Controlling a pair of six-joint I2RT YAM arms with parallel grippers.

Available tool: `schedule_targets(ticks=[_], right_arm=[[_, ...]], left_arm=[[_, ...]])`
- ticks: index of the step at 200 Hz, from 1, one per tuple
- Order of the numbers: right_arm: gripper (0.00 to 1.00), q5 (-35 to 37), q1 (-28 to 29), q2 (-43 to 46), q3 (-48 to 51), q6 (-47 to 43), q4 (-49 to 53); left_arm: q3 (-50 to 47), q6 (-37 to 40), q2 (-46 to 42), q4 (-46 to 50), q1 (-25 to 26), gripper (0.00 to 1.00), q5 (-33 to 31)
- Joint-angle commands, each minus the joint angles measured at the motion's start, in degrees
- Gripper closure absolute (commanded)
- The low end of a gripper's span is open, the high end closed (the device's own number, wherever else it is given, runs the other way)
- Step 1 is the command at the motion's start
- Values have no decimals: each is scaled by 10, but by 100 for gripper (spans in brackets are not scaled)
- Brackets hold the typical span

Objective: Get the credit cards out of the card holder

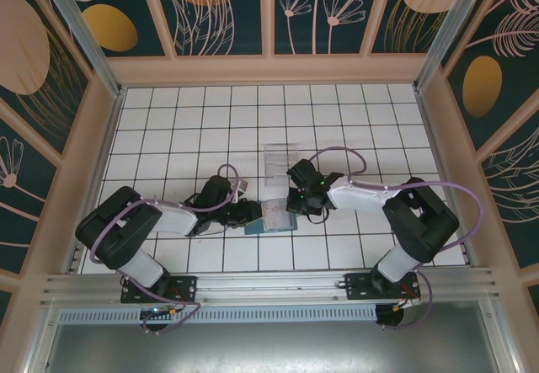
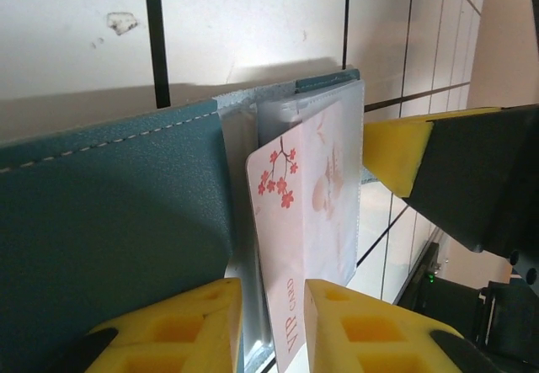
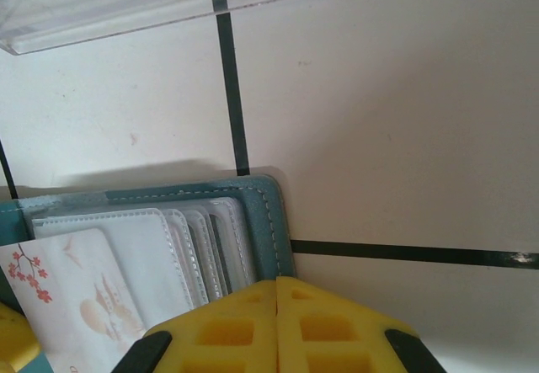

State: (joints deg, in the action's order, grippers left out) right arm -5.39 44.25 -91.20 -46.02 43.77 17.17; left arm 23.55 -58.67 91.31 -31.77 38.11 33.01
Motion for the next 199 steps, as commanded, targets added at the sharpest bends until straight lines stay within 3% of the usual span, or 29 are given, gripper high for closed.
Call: schedule_targets(ticks=[1, 44, 113, 152, 199], right_arm=[[91, 12, 4, 4, -13, 3, 22], [79, 49, 10, 21, -30, 19, 57], [64, 2, 16, 13, -33, 6, 30], [64, -4, 18, -18, -29, 3, 27], [73, 0, 22, -29, -25, 6, 30]], left_arm=[[-8, -11, 19, -43, -2, 72, 20], [-4, -9, 27, -41, -1, 71, 23], [-1, -6, 33, -31, -2, 72, 24], [2, -4, 34, -29, -2, 71, 23], [6, -4, 41, -33, -2, 70, 29]])
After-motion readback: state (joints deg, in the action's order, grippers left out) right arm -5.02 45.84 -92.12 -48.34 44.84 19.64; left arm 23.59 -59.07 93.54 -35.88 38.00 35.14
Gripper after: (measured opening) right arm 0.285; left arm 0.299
